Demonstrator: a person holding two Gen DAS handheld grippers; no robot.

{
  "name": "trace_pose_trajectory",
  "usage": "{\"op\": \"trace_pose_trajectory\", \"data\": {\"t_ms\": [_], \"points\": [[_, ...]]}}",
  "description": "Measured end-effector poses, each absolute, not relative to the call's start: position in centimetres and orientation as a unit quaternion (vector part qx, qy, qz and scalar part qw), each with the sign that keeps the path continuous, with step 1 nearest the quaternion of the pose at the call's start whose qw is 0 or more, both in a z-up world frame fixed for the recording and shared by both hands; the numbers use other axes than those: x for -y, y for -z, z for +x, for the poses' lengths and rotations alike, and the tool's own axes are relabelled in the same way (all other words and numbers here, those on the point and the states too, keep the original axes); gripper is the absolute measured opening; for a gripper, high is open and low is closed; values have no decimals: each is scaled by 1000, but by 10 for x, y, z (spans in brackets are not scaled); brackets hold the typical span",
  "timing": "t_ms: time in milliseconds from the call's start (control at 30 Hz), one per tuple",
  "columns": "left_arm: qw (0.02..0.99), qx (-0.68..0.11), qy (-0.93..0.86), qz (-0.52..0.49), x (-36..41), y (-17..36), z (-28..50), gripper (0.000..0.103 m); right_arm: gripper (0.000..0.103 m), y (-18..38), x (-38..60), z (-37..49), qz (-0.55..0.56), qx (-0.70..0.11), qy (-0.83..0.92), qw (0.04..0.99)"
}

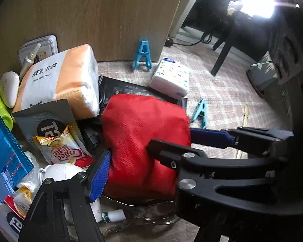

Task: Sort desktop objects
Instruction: 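Grasp the red pouch with both grippers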

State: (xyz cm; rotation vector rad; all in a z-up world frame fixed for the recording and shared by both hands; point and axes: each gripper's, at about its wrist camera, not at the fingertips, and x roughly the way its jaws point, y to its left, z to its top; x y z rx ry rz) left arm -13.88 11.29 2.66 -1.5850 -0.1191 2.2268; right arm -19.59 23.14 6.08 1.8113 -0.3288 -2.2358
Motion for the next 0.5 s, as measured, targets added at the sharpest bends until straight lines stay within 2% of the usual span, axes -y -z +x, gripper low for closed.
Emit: {"op": "trace_pose_trajectory", "data": {"t_ms": [200,233,267,300,400,500], "points": [[201,3,-801,-563,-130,-29,-134,65,50,-60,-236,-198,631,126,756,121],[196,-8,-803,-562,-132,-27,-136,66,51,-59,-234,-198,633,121,755,123],[189,-17,-802,-566,-133,-22,-138,73,52,-57,-233,-198,635,117,754,123],[189,-10,-798,-573,-131,-17,-141,76,52,-57,-233,-199,635,120,752,125],[191,4,-801,-568,-130,-20,-141,69,52,-60,-236,-196,631,134,754,126],[202,12,-802,-562,-132,-30,-135,57,50,-70,-237,-192,624,138,758,132]]}}
